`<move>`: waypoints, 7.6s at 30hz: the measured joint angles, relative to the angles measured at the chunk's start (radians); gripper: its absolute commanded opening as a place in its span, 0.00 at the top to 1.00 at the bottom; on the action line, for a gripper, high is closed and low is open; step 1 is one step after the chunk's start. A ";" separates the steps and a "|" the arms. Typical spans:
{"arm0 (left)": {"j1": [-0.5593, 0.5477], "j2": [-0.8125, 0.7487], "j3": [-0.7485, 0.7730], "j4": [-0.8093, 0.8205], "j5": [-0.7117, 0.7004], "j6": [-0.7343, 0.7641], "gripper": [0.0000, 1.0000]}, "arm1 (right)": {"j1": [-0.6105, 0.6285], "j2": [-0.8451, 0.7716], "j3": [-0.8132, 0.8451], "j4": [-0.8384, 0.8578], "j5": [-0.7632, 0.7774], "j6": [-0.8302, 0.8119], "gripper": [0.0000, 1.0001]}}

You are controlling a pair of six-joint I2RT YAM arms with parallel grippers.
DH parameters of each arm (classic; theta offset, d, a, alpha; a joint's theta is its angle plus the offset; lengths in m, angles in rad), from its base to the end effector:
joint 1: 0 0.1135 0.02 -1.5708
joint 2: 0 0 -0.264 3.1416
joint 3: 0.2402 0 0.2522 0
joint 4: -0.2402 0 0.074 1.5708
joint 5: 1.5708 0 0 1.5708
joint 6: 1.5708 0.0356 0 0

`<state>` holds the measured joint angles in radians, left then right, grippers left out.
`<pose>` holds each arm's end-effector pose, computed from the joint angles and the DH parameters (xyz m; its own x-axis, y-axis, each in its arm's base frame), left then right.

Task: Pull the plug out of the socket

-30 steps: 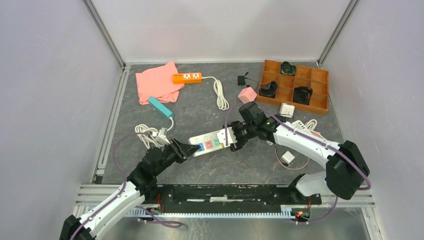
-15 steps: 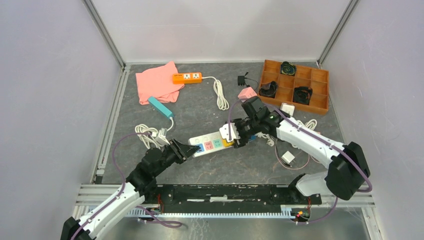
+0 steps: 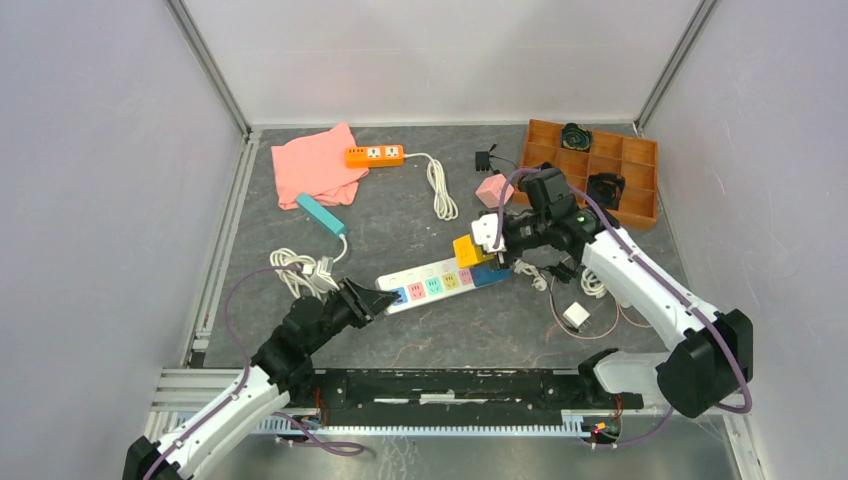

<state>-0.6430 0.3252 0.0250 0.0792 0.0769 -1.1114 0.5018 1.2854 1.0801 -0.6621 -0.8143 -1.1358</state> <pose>0.1011 -0.0792 0.1587 -0.6674 -0.6166 -0.4175 0.1344 0.4517 -0.8820 0.2167 0.1484 0.3005 0.3916 -0.4951 -0.7756 -0.9193 -0.1744 -0.3528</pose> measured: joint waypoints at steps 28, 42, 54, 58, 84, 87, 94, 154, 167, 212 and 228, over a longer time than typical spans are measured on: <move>0.000 -0.056 0.000 -0.055 -0.001 0.002 0.98 | -0.377 -0.071 -0.097 0.362 -0.089 0.396 1.00; 0.000 -0.093 0.000 -0.092 -0.005 0.002 0.98 | -0.463 0.196 -0.142 0.492 0.082 0.480 0.96; 0.000 -0.097 0.000 -0.095 -0.005 0.002 0.98 | -0.463 0.394 -0.101 0.519 0.188 0.509 0.81; 0.000 -0.097 0.000 -0.095 -0.005 0.002 0.98 | -0.463 0.413 -0.099 0.524 0.211 0.511 0.58; 0.000 -0.082 0.000 -0.080 -0.003 0.002 0.98 | -0.497 0.015 -0.159 0.503 0.054 0.391 0.02; 0.000 -0.075 0.000 -0.076 -0.003 0.002 0.98 | -0.497 -0.068 -0.192 0.462 -0.056 0.315 0.02; 0.000 -0.058 0.002 -0.062 0.001 0.002 0.98 | -0.497 -0.186 -0.247 0.238 -0.292 -0.032 0.02; -0.001 0.019 0.017 0.000 0.023 0.016 0.98 | -0.092 0.039 -0.295 0.153 0.120 -0.152 1.00; -0.005 -0.004 0.040 -0.006 0.034 0.015 0.98 | -0.196 0.037 -0.245 0.023 -0.067 -0.251 1.00; -0.004 0.115 0.098 -0.049 -0.054 0.066 0.98 | -0.204 0.060 -0.123 -0.179 -0.077 -0.322 1.00; -0.004 0.104 0.102 -0.064 -0.068 0.069 0.98 | -0.308 0.048 -0.117 -0.220 -0.215 -0.282 1.00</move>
<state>-0.6472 0.4290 0.1268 0.0151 0.0090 -1.0420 0.1940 1.3331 0.9630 -0.8822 -1.0294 -1.4181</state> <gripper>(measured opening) 0.425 0.659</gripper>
